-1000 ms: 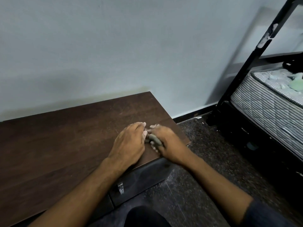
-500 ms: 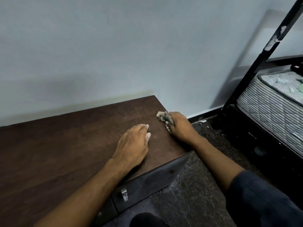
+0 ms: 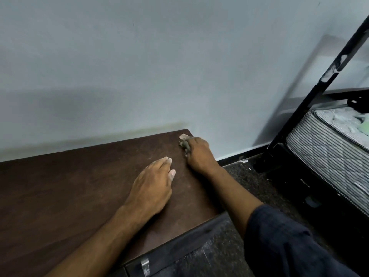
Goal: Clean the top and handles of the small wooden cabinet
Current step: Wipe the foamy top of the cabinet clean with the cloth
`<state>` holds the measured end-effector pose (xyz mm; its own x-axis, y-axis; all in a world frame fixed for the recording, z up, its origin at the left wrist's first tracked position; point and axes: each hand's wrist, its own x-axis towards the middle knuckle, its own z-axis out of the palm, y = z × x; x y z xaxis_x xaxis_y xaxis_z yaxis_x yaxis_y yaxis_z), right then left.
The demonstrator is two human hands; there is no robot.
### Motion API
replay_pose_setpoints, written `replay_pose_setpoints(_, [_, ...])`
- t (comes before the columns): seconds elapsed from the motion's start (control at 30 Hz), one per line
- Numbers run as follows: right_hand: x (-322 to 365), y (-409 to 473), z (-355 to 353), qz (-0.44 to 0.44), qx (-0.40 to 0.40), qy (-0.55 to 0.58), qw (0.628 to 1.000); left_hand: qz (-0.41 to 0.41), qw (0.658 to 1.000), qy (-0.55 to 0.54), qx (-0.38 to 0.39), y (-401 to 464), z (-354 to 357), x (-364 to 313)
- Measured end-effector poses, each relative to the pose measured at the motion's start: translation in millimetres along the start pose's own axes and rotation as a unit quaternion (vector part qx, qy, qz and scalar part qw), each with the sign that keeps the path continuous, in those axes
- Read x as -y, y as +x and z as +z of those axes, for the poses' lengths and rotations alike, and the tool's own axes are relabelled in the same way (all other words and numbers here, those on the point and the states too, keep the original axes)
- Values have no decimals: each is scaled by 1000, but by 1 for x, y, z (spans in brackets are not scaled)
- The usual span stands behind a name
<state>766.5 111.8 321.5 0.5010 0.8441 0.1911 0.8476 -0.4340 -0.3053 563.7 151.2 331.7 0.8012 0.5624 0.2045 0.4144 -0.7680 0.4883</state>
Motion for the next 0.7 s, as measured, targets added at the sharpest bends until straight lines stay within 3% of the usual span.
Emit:
replay_pose_setpoints(0.17, [20, -14, 10, -160, 29, 57, 985, 7, 1000, 13, -4, 18, 0, 6])
replay_pose_setpoints(0.37, [-18, 52, -7, 17, 26, 34, 999, 6, 1000, 13, 8, 19, -2, 14])
replay_pose_setpoints(0.5, [-13, 79, 9, 49, 25, -12, 998, 5, 1000, 12, 9, 15, -4, 15])
replay_pose_setpoints(0.7, [-16, 51, 7, -115, 30, 50, 992, -8, 1000, 12, 1, 15, -6, 18])
